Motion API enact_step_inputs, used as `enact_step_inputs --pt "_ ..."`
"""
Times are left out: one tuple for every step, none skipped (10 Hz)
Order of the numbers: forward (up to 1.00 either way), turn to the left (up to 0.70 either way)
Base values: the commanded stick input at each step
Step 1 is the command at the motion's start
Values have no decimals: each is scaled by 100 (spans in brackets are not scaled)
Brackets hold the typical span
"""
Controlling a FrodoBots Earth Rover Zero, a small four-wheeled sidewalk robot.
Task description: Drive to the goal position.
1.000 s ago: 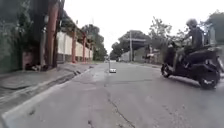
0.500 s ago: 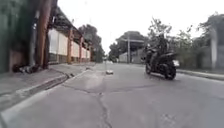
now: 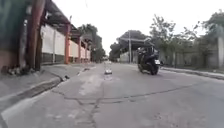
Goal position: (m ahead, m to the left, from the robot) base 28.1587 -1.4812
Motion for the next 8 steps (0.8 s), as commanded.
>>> enact_step_inputs --pt "100 0" --pt "100 0" --pt "100 0" --pt "100 0" --pt "100 0" --pt "100 0" --pt "100 0" --pt "100 0"
